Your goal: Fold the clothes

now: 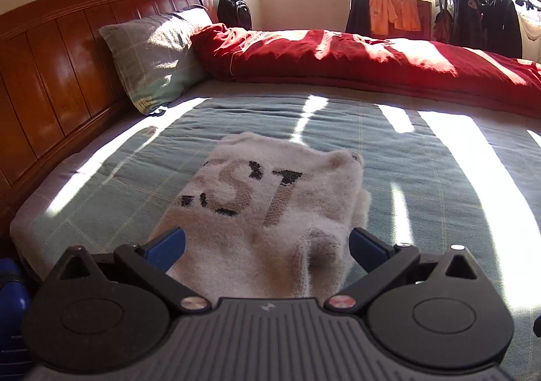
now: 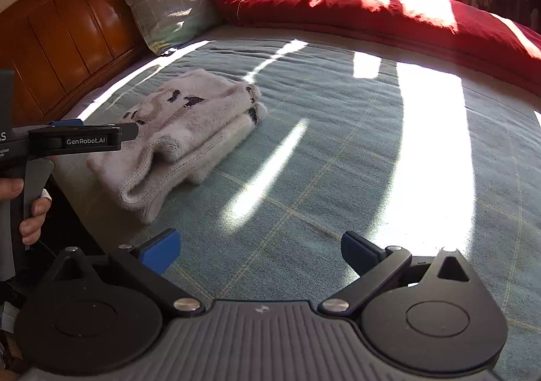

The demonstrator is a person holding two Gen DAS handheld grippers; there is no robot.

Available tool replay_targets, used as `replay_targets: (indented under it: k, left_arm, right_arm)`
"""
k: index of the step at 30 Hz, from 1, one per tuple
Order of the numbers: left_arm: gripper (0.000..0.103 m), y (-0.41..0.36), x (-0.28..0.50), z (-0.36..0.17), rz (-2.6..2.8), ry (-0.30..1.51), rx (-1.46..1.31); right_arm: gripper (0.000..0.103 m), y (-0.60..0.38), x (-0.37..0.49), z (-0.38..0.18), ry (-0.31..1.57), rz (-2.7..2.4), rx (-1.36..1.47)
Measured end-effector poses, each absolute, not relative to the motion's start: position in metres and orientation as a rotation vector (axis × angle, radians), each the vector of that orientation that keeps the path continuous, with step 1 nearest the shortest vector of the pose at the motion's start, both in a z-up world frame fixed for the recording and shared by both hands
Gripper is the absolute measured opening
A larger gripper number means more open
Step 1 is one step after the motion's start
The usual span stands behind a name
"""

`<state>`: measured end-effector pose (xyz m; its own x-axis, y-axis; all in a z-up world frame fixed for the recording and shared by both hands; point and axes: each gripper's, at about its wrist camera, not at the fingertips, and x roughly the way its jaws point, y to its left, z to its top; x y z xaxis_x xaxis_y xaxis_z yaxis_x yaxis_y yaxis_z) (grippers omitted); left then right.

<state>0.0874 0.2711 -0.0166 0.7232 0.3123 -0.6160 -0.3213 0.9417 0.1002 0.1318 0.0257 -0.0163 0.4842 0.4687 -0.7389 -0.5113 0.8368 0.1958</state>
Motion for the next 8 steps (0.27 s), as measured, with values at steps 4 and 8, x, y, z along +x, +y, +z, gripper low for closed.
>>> replay_targets:
  k: [4,8]
  left_arm:
    - [0.102,0.265,0.048,0.01,0.368,0.639,-0.018]
    - [0.102,0.251,0.02,0.028,0.385,0.631,-0.006]
  right_arm:
    - [0.103,0.029,0.122,-0.005,0.858,0.593,-0.043]
    - [0.103,0.032,0.11,0.007,0.841,0.602,-0.048]
